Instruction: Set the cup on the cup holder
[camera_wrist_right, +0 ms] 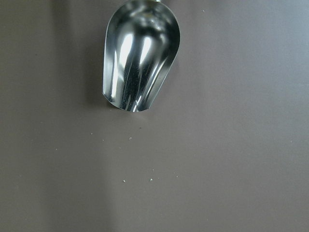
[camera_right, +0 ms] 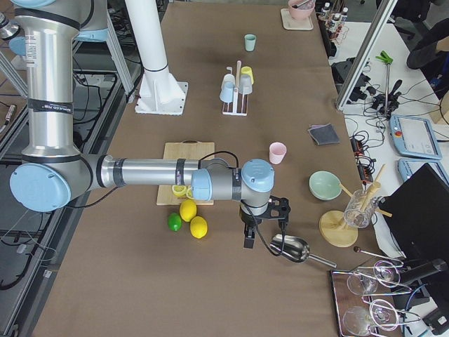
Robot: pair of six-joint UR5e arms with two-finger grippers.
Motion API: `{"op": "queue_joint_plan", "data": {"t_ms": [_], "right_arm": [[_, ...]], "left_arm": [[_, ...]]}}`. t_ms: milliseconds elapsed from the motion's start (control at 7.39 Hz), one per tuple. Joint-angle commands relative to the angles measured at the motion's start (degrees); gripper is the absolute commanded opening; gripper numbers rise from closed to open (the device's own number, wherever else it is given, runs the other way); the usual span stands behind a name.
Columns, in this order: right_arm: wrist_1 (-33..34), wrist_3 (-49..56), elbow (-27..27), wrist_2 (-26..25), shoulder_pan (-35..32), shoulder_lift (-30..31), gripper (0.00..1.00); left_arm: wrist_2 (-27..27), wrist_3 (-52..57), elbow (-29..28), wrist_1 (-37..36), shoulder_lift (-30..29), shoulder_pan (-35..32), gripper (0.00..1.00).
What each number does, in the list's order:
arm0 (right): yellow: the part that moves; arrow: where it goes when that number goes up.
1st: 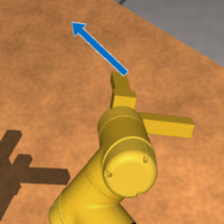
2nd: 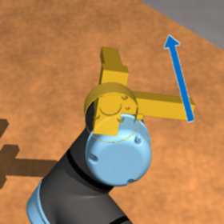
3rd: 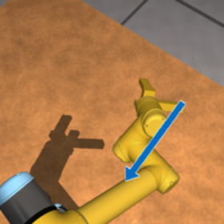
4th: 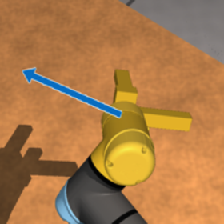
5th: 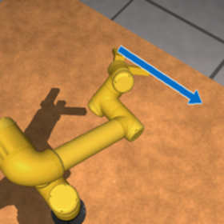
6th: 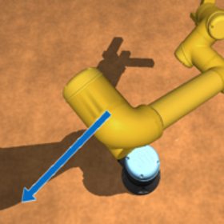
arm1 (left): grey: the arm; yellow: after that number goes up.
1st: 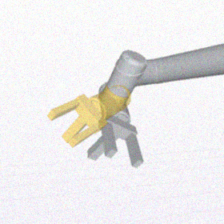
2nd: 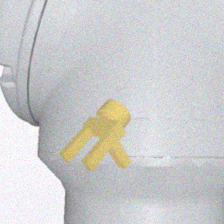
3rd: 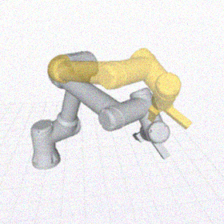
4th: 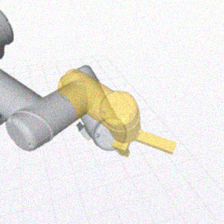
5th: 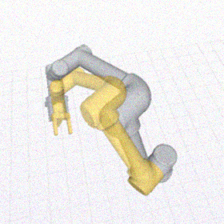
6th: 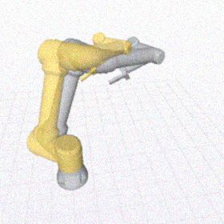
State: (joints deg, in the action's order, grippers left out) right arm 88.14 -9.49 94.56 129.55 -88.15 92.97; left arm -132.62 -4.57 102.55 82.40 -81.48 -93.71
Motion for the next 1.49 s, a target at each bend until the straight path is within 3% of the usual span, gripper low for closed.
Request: {"op": "queue_joint_plan", "data": {"t_ms": [0, 406, 676, 812, 1082, 1353], "right_arm": [[-0.3, 0.1, -0.1, 0.4, 0.0, 0.0, 1.00], [0.0, 0.4, 0.4, 0.4, -0.2, 0.1, 1.00], [-0.5, 0.1, -0.2, -1.0, 0.1, 0.1, 1.00], [0.0, -0.1, -0.3, -0.9, 0.5, -0.5, 1.00], [0.1, -0.1, -0.1, 0.5, 0.4, 0.4, 1.00], [0.1, -0.1, -0.2, 1.0, 0.4, 0.8, 1.00]], "left_arm": [[-0.3, -0.2, -0.1, 1.6, -0.4, 0.0, 0.98], [0.1, -0.5, 0.0, 3.2, -2.7, 0.8, 0.98], [0.3, 0.0, -4.0, -3.4, -12.3, 3.9, 0.98], [0.5, -0.1, -4.5, -7.3, -17.0, 7.6, 0.98], [8.0, -0.2, -5.3, -14.6, -25.4, 20.2, 0.98], [8.7, 0.0, -14.0, -16.2, -34.6, 26.4, 0.98]]}}
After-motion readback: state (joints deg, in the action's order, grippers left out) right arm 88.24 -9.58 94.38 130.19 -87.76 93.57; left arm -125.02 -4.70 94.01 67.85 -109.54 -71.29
